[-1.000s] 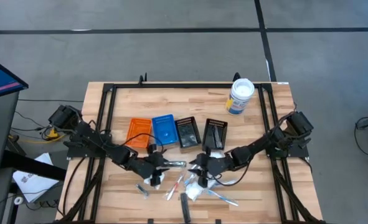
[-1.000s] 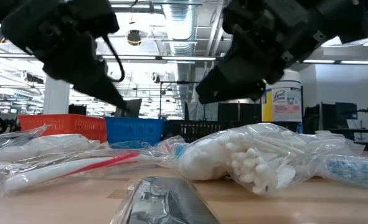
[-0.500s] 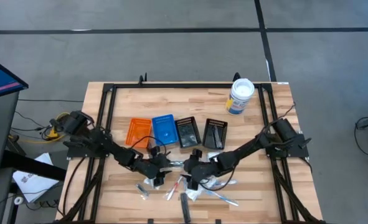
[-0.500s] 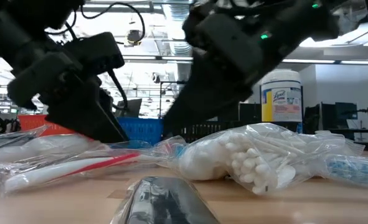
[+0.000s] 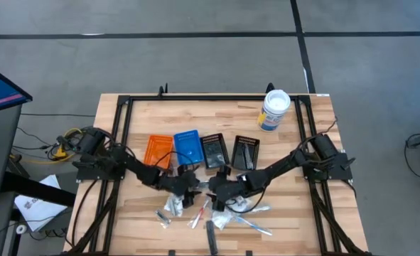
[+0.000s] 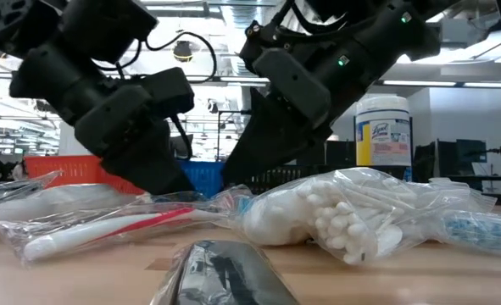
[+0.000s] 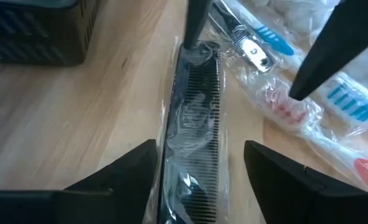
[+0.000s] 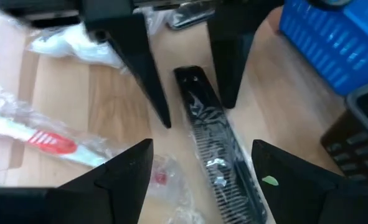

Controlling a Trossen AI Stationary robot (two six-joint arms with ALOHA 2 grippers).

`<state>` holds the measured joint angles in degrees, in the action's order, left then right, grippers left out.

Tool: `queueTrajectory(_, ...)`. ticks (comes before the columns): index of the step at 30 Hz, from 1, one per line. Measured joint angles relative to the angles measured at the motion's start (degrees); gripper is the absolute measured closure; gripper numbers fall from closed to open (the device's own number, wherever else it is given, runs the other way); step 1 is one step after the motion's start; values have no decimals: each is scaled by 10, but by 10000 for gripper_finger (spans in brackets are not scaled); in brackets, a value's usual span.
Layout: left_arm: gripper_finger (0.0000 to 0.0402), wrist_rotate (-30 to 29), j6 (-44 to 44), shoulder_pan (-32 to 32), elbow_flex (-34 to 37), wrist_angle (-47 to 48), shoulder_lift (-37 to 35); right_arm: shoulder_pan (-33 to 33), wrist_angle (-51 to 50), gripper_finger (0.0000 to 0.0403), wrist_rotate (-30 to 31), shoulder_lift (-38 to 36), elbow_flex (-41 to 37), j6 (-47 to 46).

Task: Pick & Place Travel size toiletries
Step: Put the black comb into the right black bin

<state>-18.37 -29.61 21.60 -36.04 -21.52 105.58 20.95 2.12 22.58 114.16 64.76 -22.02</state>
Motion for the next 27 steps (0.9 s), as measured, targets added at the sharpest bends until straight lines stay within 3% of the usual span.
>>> queueTrajectory(13,273,98,-14,-23,3,4,-13,-1,-47,137,0,2,1,1)
queueTrajectory(27,304,128,-54,-34,3,-1,-13,15,-93,137,-2,-3,21,47)
